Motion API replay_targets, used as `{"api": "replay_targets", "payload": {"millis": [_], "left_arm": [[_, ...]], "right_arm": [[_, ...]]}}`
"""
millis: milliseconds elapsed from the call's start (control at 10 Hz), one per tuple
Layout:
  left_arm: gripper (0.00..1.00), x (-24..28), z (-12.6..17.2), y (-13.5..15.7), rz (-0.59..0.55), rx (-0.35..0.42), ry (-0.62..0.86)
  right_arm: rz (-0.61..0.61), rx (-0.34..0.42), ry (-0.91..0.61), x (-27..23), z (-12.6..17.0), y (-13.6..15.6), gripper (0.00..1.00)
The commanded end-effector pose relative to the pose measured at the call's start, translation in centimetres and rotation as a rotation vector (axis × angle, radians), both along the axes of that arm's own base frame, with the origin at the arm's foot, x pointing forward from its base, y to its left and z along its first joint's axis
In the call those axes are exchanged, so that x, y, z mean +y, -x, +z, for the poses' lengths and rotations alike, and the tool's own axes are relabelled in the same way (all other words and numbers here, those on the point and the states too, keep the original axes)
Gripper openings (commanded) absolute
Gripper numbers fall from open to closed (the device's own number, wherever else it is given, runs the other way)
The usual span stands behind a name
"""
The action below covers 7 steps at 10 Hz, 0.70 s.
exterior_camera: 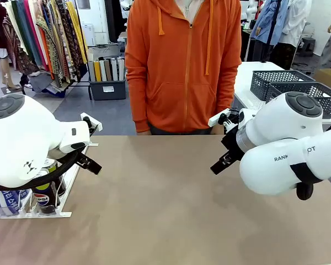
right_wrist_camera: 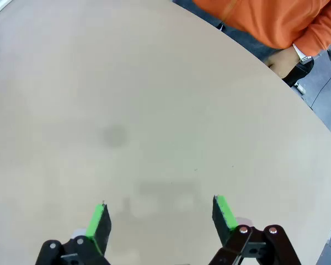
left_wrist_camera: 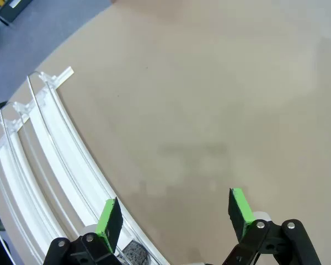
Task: Retrieve and store the cans from the dispenser.
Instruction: Pick up one can from the Automatic Can Dispenser and place it in the middle of the table.
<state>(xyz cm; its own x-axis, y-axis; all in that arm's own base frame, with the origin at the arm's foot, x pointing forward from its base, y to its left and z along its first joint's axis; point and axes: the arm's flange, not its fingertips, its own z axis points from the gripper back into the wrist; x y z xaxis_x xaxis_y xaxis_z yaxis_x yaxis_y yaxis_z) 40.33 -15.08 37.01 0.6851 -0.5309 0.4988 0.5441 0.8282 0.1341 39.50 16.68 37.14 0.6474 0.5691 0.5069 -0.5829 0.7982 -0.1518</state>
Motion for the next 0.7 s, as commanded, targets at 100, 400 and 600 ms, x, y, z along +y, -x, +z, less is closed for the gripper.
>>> {"api": "replay_targets", "payload": {"millis": [100, 400, 600], "left_arm": [[1.0, -0.01, 0.02, 0.01, -0.001, -0.001, 0.0], [1.0, -0.01, 0.02, 0.01, -0.001, -0.001, 0.0], [1.0, -0.01, 0.02, 0.01, -0.001, -0.001, 0.0]], "right_arm": [[0.0, 0.0, 0.0, -0.01, 0.0, 0.0, 1.0], [0.0, 0.0, 0.0, -0.01, 0.0, 0.0, 1.0], [0.0, 0.0, 0.0, -0.01, 0.0, 0.0, 1.0]]}}
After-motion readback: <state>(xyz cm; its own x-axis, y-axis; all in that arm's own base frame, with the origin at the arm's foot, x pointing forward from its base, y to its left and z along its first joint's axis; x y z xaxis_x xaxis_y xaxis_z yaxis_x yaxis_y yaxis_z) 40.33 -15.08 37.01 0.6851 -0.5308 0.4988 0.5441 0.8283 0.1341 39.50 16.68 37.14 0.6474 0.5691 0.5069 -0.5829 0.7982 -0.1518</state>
